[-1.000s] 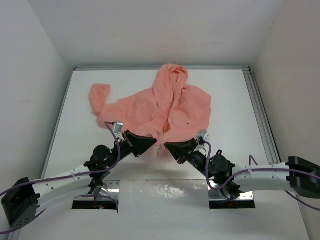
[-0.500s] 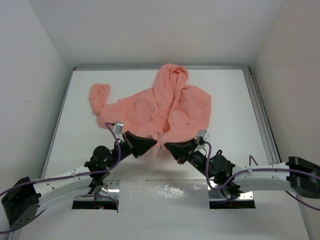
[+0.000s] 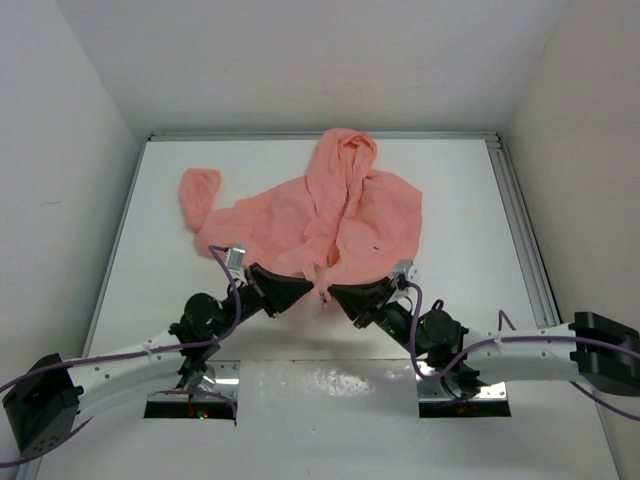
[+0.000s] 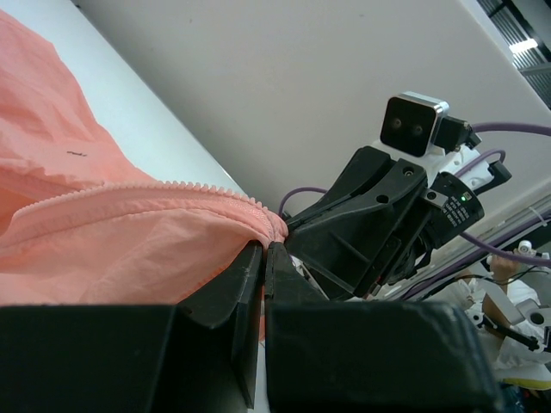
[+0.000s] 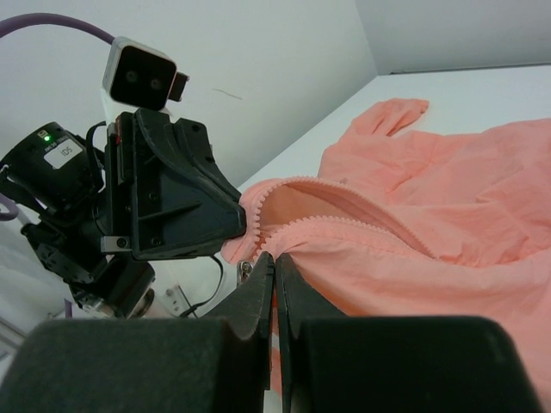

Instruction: Zip up the jacket

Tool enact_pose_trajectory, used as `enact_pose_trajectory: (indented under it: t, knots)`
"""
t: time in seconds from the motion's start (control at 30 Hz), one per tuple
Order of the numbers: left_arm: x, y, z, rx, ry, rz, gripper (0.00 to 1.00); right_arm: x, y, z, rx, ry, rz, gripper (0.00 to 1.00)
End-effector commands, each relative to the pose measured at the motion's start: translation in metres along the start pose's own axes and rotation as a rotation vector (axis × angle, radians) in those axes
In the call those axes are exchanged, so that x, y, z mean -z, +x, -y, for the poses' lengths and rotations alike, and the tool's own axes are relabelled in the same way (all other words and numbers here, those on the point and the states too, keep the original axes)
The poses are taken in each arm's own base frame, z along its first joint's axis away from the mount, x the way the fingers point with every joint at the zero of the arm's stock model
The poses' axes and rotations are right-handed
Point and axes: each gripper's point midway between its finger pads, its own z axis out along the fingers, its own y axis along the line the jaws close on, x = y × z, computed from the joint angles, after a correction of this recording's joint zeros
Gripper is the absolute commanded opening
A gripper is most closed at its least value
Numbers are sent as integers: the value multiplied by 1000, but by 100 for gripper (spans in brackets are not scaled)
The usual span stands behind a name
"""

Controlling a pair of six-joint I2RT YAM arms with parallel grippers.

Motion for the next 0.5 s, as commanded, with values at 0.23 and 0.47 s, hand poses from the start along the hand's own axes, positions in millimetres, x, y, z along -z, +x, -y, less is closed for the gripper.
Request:
enact_pose_trajectory:
  t: [0.23,0.47]
  knots:
    - [3,-12,-1,11,-2,72,0,-12,-22,-18,-115,-34,80,0]
    - [7,-11,-8,13,-32,89,0,-16,-26,-7,-148,34,120,0]
